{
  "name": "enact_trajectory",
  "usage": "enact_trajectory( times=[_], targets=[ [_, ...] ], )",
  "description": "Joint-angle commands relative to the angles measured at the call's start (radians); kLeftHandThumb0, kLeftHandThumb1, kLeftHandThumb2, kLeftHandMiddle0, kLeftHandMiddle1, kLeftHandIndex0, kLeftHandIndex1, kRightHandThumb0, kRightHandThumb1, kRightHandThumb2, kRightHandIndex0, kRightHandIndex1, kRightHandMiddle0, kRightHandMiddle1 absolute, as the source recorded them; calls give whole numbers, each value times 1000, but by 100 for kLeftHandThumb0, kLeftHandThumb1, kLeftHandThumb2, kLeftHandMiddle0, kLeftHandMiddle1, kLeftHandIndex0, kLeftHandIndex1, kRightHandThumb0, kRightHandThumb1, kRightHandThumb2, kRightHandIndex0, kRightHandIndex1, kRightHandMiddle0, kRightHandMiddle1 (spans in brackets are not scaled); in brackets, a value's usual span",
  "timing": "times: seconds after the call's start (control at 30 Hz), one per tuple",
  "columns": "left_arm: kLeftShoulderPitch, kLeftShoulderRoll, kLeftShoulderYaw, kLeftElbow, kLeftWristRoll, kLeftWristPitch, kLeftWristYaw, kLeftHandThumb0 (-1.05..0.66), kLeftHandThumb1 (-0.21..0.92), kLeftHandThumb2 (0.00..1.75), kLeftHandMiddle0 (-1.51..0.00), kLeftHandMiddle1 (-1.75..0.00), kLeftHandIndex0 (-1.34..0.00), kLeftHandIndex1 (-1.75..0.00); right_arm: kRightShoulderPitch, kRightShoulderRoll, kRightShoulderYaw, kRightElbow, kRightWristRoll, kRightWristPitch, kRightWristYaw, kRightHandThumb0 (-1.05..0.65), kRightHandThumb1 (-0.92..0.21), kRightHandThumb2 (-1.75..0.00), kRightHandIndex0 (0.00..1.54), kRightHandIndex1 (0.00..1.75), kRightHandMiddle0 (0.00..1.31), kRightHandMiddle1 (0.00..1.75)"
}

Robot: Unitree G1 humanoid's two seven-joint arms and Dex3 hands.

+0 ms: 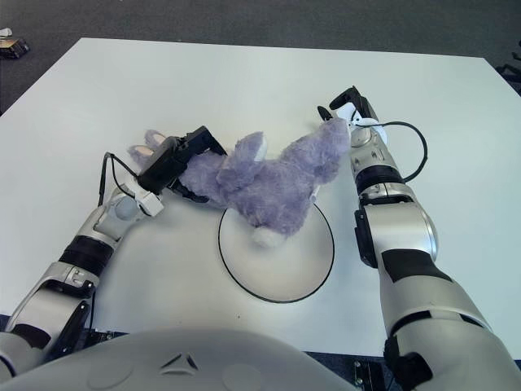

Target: Put the doll into the plate.

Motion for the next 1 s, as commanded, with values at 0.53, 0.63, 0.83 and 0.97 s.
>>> enact_trajectory(
  times=[0.53,0.63,0.83,0.97],
  targets=[
    [-23,-25,33,60,117,-62,195,-50,26,139,-124,-175,-66,-175,11,-7,7,20,2,-7,17,-1,-79,-75,18,175,17,175],
    [-37,-24,36,64,150,-67,237,-50,25,140,-125,-175,-67,-175,10,-10,13,25,-3,-4,28,-1,-81,-72,17,175,15,175],
    [-64,-19,33,60,166,-64,268,-51,23,142,-126,-175,-68,-175,9,-9,21,29,-7,8,30,-1,-87,-64,14,175,12,175],
    [-70,-22,34,47,170,-55,277,-51,23,142,-126,-175,-68,-175,10,-6,17,28,-1,12,26,-1,-87,-64,14,175,12,175]
  ],
)
